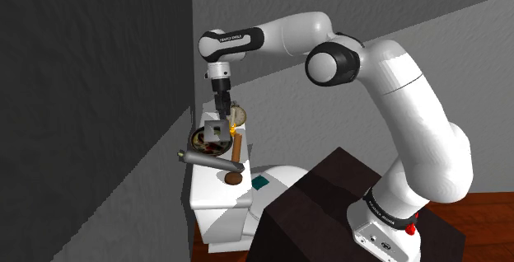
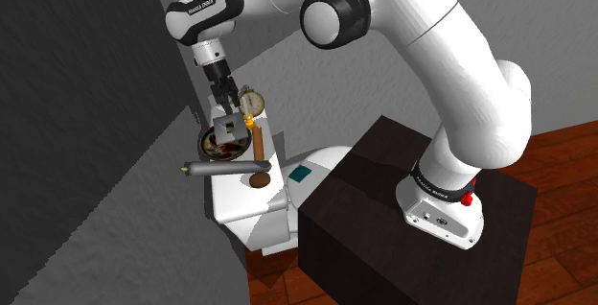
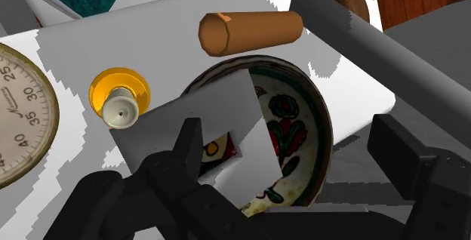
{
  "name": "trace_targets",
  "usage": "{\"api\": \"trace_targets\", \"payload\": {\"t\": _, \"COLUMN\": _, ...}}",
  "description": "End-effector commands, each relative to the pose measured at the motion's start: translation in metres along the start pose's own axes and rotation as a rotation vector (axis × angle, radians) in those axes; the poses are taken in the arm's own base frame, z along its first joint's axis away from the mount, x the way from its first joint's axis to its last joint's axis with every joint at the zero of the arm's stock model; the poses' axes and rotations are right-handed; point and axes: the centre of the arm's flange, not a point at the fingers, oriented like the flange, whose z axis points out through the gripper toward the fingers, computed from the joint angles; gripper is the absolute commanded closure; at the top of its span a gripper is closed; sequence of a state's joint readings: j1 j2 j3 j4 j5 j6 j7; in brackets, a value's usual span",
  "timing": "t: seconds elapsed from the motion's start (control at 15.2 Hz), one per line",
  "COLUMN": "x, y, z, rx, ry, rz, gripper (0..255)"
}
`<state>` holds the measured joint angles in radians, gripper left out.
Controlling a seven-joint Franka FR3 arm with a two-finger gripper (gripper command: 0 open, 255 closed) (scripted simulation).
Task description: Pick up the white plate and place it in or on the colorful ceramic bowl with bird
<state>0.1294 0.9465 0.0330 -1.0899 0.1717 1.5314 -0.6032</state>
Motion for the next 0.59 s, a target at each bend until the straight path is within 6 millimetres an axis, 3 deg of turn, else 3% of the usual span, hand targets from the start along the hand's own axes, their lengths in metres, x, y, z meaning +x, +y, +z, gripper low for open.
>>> {"api": "trace_targets", "payload": {"t": 0.0, "x": -0.001, "y": 0.001, "z": -0.025, "rx": 0.0, "ry": -0.001, "rz": 0.0, "gripper": 0}}
{"api": "trace_targets", "payload": {"t": 0.07, "x": -0.001, "y": 0.001, "z": -0.036, "rx": 0.0, "ry": -0.001, "rz": 0.0, "gripper": 0}}
{"api": "trace_targets", "payload": {"t": 0.53, "x": -0.001, "y": 0.001, "z": -0.036, "rx": 0.0, "ry": -0.001, "rz": 0.0, "gripper": 0}}
